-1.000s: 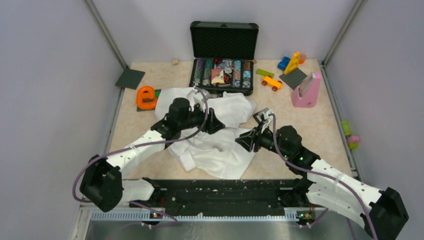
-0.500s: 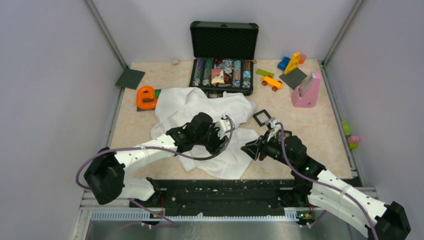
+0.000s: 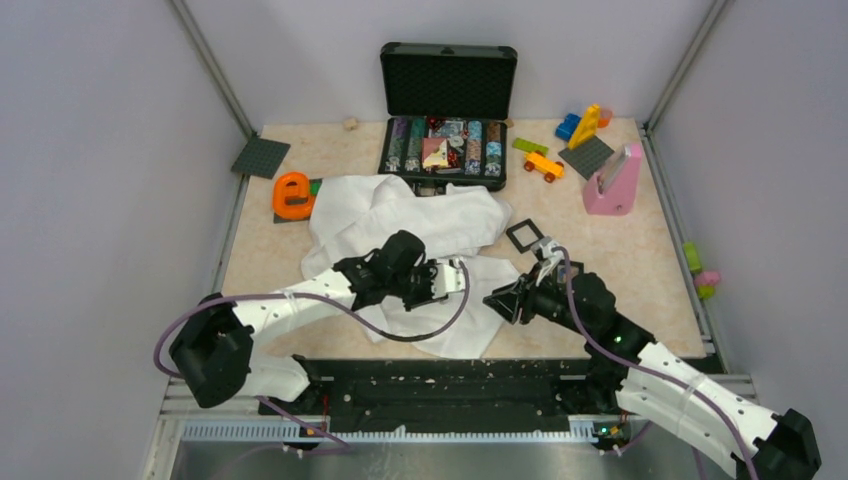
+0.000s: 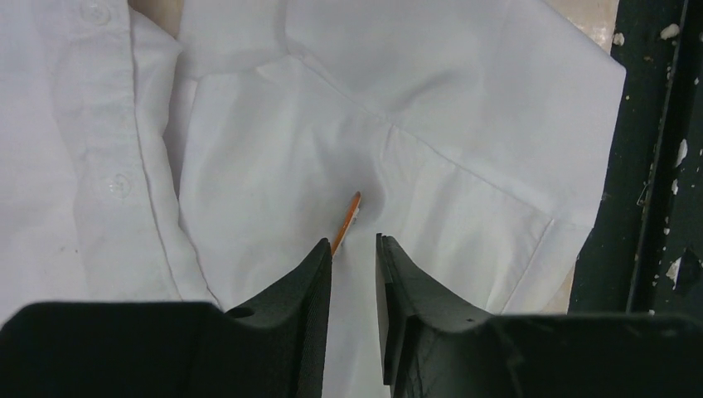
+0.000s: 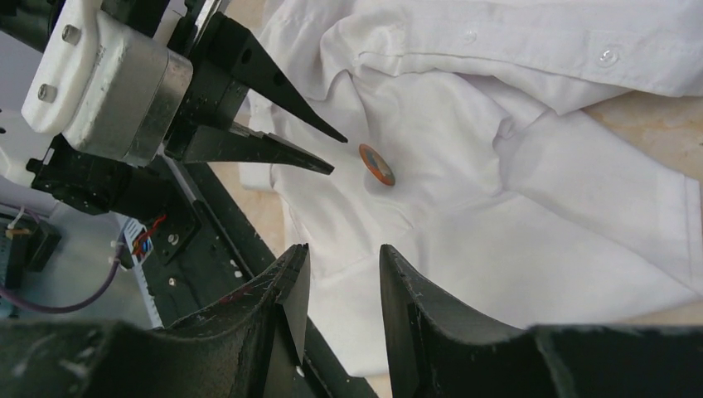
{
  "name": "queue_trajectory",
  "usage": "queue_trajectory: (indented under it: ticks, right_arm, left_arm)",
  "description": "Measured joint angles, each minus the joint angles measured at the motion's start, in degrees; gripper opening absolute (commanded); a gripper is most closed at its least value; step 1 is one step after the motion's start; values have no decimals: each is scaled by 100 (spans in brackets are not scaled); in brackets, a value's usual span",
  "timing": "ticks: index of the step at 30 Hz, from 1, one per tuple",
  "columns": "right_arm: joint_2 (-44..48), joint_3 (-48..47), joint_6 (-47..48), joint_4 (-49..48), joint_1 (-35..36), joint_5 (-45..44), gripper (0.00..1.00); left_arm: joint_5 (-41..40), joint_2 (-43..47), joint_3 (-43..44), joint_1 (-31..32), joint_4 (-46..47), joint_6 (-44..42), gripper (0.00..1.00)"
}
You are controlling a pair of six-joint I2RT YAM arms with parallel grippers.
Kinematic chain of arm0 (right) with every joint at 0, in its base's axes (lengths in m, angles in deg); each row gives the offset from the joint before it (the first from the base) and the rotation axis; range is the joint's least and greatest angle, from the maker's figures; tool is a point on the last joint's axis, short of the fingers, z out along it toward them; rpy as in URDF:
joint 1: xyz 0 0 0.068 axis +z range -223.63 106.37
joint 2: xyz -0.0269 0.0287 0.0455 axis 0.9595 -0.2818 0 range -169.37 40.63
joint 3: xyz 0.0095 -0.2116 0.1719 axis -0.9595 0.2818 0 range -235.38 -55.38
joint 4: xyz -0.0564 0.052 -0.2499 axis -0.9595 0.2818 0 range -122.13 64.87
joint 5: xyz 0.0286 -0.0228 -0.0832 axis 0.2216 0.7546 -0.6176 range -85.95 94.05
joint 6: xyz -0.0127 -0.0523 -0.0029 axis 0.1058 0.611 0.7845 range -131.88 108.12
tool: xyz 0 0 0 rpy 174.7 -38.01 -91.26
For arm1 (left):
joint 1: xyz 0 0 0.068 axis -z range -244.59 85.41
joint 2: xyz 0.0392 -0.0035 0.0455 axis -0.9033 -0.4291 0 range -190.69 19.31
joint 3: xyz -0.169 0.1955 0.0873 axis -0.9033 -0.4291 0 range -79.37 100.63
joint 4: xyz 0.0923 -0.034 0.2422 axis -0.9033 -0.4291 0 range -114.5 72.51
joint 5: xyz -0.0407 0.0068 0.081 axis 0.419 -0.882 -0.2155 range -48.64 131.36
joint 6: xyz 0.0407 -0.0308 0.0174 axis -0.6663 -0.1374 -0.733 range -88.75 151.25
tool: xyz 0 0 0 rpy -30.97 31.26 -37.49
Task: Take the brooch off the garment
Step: Pick up the brooch from the clothes.
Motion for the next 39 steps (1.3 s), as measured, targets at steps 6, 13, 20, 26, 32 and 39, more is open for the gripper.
queue_trajectory:
  ticks: [6, 13, 20, 26, 32, 39]
  right_arm:
    - [28, -39, 15, 249, 0, 44, 38]
    - [284, -39, -13, 356, 0, 46, 39]
    - [323, -39, -13, 396, 0, 46, 39]
    - [299, -39, -11, 398, 0, 46, 39]
    - [240, -39, -13, 380, 0, 72, 39]
    - [168, -39, -11, 380, 0, 92, 39]
  left_arm:
    - [254, -507, 157, 0, -374, -601, 25]
    - [186, -896, 313, 0, -546, -859, 20]
    - [76, -772, 310, 0, -468, -896, 27]
    - [103, -243, 271, 0, -385, -901, 31]
    - [7, -210, 236, 0, -271, -949, 31]
    - [-131, -737, 243, 0, -323, -1049, 29]
